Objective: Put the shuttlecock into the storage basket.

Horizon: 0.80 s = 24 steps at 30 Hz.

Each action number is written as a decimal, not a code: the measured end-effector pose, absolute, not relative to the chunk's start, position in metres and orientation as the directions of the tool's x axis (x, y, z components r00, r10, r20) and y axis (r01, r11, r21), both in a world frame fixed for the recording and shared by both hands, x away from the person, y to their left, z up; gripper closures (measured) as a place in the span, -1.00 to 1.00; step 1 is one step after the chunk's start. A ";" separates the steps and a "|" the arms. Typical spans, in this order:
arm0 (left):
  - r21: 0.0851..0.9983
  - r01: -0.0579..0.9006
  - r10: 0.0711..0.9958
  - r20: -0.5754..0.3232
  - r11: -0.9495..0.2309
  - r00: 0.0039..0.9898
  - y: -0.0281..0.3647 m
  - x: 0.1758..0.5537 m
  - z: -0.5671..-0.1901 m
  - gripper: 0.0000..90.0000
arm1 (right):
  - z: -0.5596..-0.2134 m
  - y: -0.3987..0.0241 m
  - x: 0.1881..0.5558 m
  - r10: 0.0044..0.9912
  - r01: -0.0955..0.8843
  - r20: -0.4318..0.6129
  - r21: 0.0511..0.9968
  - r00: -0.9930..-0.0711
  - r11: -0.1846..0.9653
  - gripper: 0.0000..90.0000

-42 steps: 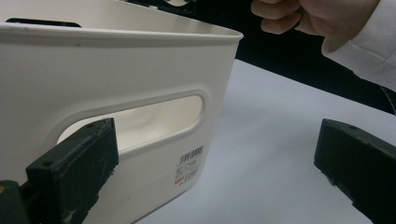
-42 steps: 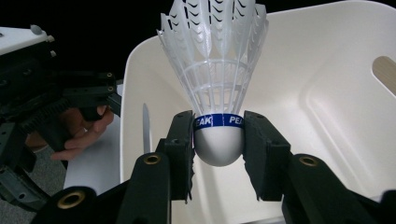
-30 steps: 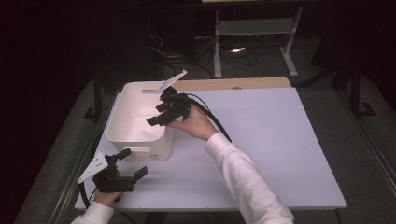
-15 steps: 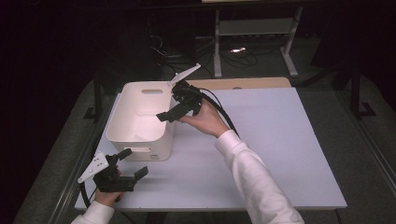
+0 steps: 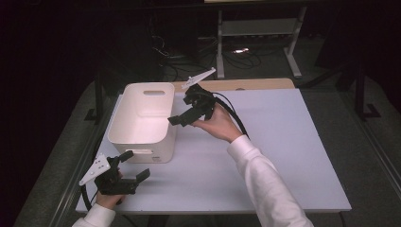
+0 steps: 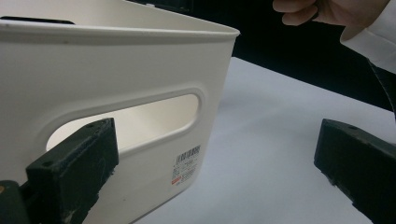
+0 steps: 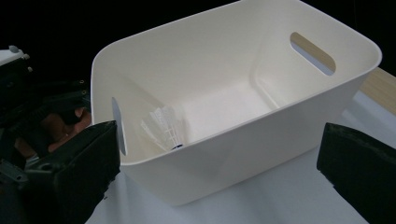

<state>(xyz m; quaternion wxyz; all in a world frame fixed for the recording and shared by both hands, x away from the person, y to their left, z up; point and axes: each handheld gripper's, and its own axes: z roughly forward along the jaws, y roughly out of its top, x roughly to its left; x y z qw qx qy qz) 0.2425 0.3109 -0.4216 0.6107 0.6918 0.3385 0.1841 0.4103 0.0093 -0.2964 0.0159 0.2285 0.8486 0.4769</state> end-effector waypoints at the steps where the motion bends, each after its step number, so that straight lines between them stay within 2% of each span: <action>1: 0.970 0.243 0.693 -0.159 -0.024 0.703 0.311 0.243 -0.422 -1.00 | -0.297 0.007 0.410 0.403 0.371 0.191 0.820 -0.895 0.437 -1.00; 24: 0.968 0.250 0.697 -0.168 -0.017 0.697 0.309 0.243 -0.422 -1.00 | -0.308 -0.054 0.397 0.460 0.375 0.183 0.851 -0.869 0.368 -1.00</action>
